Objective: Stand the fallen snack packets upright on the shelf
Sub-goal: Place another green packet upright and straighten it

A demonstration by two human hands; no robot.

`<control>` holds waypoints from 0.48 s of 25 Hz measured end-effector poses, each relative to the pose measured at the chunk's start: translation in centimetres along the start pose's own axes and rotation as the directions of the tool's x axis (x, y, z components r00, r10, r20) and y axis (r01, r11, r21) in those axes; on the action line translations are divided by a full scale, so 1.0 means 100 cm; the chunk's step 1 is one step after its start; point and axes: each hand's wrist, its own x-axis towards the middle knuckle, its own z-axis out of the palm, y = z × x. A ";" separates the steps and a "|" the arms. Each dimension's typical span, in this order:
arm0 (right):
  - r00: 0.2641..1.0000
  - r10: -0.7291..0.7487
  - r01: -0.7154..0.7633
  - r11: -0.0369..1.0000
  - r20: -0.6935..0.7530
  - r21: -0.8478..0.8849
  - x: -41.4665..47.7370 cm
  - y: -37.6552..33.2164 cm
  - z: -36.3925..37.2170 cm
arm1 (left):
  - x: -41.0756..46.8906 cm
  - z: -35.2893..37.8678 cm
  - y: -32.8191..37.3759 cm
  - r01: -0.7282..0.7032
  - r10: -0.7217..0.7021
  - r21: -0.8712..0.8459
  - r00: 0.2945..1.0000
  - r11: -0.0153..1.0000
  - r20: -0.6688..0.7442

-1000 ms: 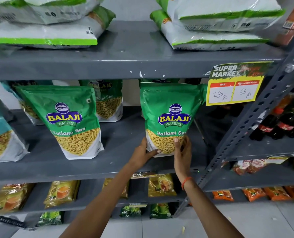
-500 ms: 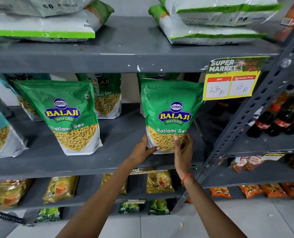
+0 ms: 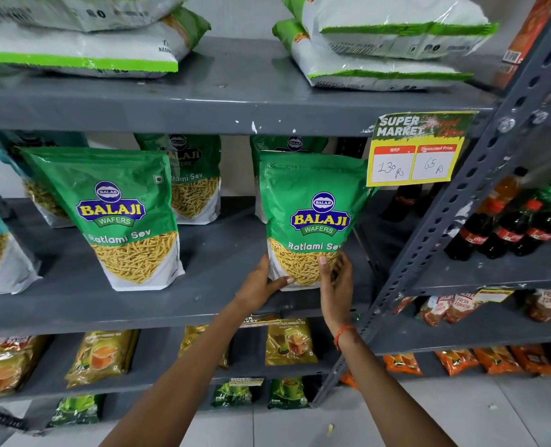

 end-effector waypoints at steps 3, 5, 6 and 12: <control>0.999 0.029 -0.029 0.999 0.029 -0.017 -0.001 0.000 0.000 | -0.001 -0.001 0.001 0.008 -0.008 -0.005 1.000 1.000 0.021; 1.000 0.021 -0.023 0.994 -0.021 -0.104 -0.006 -0.004 0.004 | -0.003 -0.002 0.002 0.007 -0.007 -0.024 1.000 1.000 0.016; 0.996 -0.037 0.020 0.980 -0.081 -0.200 -0.010 -0.008 0.007 | -0.004 -0.003 0.003 -0.006 0.005 -0.051 1.000 0.999 -0.025; 0.813 -0.581 0.522 0.761 -0.044 -0.386 -0.031 -0.061 0.067 | -0.040 -0.033 0.037 -0.361 0.408 0.190 0.790 0.913 -0.457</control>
